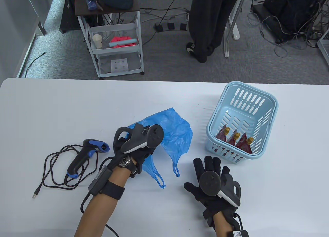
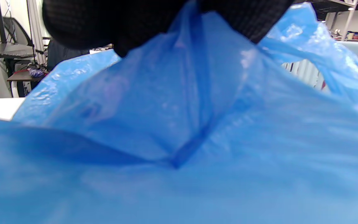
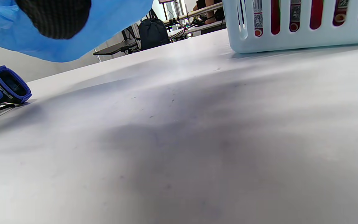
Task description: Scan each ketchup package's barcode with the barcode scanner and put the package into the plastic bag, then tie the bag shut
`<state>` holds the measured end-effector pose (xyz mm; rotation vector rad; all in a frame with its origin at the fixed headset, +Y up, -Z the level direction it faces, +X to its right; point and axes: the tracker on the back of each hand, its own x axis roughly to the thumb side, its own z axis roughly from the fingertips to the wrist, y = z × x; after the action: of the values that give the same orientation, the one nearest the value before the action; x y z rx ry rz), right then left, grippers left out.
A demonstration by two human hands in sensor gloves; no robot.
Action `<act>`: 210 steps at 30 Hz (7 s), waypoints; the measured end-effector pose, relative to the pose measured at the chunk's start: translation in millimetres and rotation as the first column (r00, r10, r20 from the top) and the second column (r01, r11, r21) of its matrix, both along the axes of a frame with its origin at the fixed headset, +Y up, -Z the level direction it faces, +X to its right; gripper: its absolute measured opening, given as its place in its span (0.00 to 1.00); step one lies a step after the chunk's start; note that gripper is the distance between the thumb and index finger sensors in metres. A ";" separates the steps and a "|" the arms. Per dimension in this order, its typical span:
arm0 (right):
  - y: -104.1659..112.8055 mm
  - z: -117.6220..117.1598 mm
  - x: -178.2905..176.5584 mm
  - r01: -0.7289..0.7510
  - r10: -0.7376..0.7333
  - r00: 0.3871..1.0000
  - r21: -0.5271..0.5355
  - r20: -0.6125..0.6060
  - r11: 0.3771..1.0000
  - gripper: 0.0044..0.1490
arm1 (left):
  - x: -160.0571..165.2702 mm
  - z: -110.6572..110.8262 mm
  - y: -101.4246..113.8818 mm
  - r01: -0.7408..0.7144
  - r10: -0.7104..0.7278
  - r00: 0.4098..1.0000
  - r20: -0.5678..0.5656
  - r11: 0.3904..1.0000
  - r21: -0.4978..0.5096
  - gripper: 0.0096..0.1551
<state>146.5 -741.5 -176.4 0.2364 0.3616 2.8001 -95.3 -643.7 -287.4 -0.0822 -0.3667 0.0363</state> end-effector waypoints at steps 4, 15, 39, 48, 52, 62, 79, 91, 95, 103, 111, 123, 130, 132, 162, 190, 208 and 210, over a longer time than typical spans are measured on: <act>0.4 -0.5 0.7 -0.003 0.003 1.000 0.002 0.005 1.000 0.60 | -0.5 10.4 7.6 -0.006 0.006 0.999 0.032 1.000 0.017 0.19; 1.3 -0.6 3.7 -0.004 0.004 1.000 0.015 0.015 1.000 0.60 | -1.6 42.0 14.3 0.018 -0.025 0.993 0.114 0.998 0.061 0.19; -0.3 -1.5 8.8 -0.007 0.007 0.999 0.001 0.033 1.000 0.59 | 0.5 86.9 -36.4 0.151 -0.156 0.968 0.195 0.988 0.038 0.19; -0.2 -1.5 9.3 -0.010 0.010 0.999 0.001 0.037 1.000 0.59 | -0.7 92.6 -74.2 0.210 -0.201 0.955 0.219 0.977 -0.020 0.19; -0.3 -1.4 8.6 -0.014 0.014 0.999 0.001 0.034 1.000 0.59 | 5.2 97.0 -90.6 0.245 -0.229 0.940 0.251 0.969 -0.033 0.19; -0.6 -1.1 6.5 -0.023 0.023 0.999 0.003 0.028 1.000 0.58 | 12.1 102.3 -114.6 0.286 -0.257 0.919 0.298 0.957 -0.057 0.20; 8.7 3.4 -0.1 -0.003 0.003 1.000 0.040 0.007 0.999 0.58 | -9.8 105.9 -102.9 0.156 -0.108 0.948 0.300 0.978 -0.141 0.42; 26.7 20.9 -46.8 0.062 -0.034 0.982 0.147 -0.188 0.987 0.42 | -50.4 105.3 -114.0 -0.010 0.064 0.976 0.206 0.967 -0.254 0.41; 6.6 18.0 -65.5 0.037 -0.034 0.960 0.006 -0.277 0.999 0.38 | -51.6 105.4 -119.9 -0.030 0.086 0.976 0.200 0.963 -0.267 0.41; -23.2 14.7 -81.3 -0.142 0.096 0.934 -0.109 -0.343 0.984 0.42 | -51.6 106.2 -125.1 -0.009 0.070 0.976 0.207 0.959 -0.285 0.41; -33.9 20.3 -94.4 -0.328 0.279 0.880 -0.067 -0.384 0.942 0.47 | -50.9 106.9 -125.5 0.015 0.050 0.975 0.215 0.957 -0.289 0.40; -34.1 11.6 -84.6 -0.148 0.134 0.954 -0.031 -0.269 0.989 0.24 | -50.7 107.1 -126.5 0.018 0.047 0.976 0.214 0.957 -0.290 0.39; -33.9 4.1 -74.4 -0.037 0.017 0.976 -0.091 -0.215 0.995 0.23 | -52.5 106.0 -123.4 -0.029 0.094 0.974 0.206 0.955 -0.297 0.40; -33.8 2.9 -73.0 -0.010 -0.011 0.980 -0.105 -0.198 0.994 0.23 | -53.9 106.8 -119.3 -0.073 0.129 0.971 0.201 0.962 -0.262 0.38; -36.5 -7.1 -60.2 0.139 -0.151 0.987 -0.166 -0.062 0.976 0.22 | -38.3 122.7 -107.8 0.131 -0.074 0.953 0.294 0.975 -0.180 0.38; -30.1 -7.4 -44.5 0.231 -0.244 0.968 -0.188 -0.053 0.955 0.27 | -63.3 109.5 -100.1 0.031 0.004 0.984 0.180 0.980 -0.196 0.37; 25.8 16.5 -42.1 0.311 -0.291 0.941 0.107 -0.171 0.944 0.23 | -63.8 107.6 -101.4 -0.038 0.069 0.985 0.159 0.980 -0.193 0.35; 28.0 20.3 -49.5 0.292 -0.264 0.942 0.115 -0.208 0.950 0.24 | -63.4 107.7 -101.4 -0.039 0.070 0.985 0.159 0.980 -0.194 0.35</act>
<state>97.0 -713.5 -156.1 0.5467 0.1519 2.5298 -158.7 -745.1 -179.7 -0.2654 -0.5315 0.1197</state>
